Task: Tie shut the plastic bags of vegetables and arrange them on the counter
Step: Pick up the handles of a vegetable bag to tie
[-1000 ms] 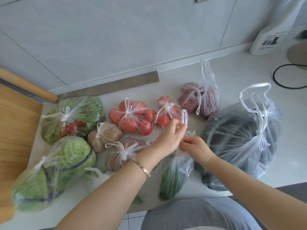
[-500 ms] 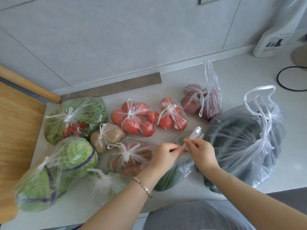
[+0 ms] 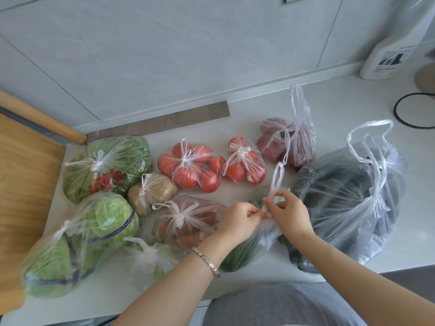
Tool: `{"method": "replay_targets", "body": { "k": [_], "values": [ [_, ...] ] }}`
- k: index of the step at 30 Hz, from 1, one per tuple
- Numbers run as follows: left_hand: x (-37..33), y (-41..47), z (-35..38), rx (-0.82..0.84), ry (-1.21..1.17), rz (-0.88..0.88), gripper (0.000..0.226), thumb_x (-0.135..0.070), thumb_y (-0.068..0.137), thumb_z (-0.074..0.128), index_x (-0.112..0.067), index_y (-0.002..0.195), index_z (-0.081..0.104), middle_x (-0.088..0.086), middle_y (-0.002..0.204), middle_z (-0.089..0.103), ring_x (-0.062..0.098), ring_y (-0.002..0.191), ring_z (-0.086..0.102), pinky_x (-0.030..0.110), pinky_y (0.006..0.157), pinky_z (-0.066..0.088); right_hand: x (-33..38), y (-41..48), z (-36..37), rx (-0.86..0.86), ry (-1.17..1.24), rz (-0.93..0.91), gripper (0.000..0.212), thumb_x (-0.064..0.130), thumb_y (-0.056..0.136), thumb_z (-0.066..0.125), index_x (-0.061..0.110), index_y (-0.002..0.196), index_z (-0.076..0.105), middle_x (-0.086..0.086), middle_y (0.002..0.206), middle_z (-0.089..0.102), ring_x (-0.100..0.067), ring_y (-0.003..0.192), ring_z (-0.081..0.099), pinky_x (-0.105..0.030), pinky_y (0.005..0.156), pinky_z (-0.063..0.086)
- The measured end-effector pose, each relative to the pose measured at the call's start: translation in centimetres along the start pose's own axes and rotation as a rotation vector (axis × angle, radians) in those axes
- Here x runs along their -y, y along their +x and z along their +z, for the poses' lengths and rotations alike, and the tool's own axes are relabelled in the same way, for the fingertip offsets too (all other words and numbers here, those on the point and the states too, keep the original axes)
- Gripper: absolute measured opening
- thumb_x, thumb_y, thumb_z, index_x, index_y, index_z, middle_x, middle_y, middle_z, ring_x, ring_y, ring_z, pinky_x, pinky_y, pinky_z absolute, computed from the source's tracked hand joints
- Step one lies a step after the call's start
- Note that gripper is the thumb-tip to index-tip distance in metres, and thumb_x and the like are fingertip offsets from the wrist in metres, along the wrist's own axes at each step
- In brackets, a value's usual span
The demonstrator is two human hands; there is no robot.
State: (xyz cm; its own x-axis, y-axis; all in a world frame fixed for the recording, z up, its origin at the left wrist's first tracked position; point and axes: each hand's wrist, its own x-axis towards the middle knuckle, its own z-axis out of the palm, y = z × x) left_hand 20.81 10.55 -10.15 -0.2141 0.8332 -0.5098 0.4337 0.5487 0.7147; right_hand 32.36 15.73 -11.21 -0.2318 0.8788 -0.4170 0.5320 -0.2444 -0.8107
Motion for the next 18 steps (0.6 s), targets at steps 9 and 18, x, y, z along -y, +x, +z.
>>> {"method": "replay_targets", "body": {
  "k": [9, 18],
  "values": [
    [0.0, 0.2, -0.5, 0.155, -0.489, -0.334, 0.015, -0.020, 0.090, 0.057, -0.010, 0.080, 0.062, -0.004, 0.050, 0.041, 0.005, 0.039, 0.028, 0.016, 0.035, 0.019, -0.6, -0.7, -1.6, 0.217, -0.333, -0.381, 0.028, 0.009, 0.083, 0.060, 0.021, 0.108, 0.066, 0.008, 0.083, 0.061, 0.000, 0.067, 0.052, -0.009, 0.068, 0.038],
    [0.1, -0.4, -0.1, 0.115, -0.297, -0.184, 0.024, -0.029, 0.090, 0.056, -0.008, 0.083, 0.064, -0.006, 0.051, 0.042, 0.011, 0.049, 0.035, 0.022, 0.051, 0.028, 0.8, 0.1, -1.7, 0.356, -0.831, -0.498, 0.031, 0.019, 0.092, 0.046, 0.019, 0.119, 0.060, -0.005, 0.112, 0.057, -0.028, 0.098, 0.060, -0.035, 0.083, 0.049]
  ]
}}
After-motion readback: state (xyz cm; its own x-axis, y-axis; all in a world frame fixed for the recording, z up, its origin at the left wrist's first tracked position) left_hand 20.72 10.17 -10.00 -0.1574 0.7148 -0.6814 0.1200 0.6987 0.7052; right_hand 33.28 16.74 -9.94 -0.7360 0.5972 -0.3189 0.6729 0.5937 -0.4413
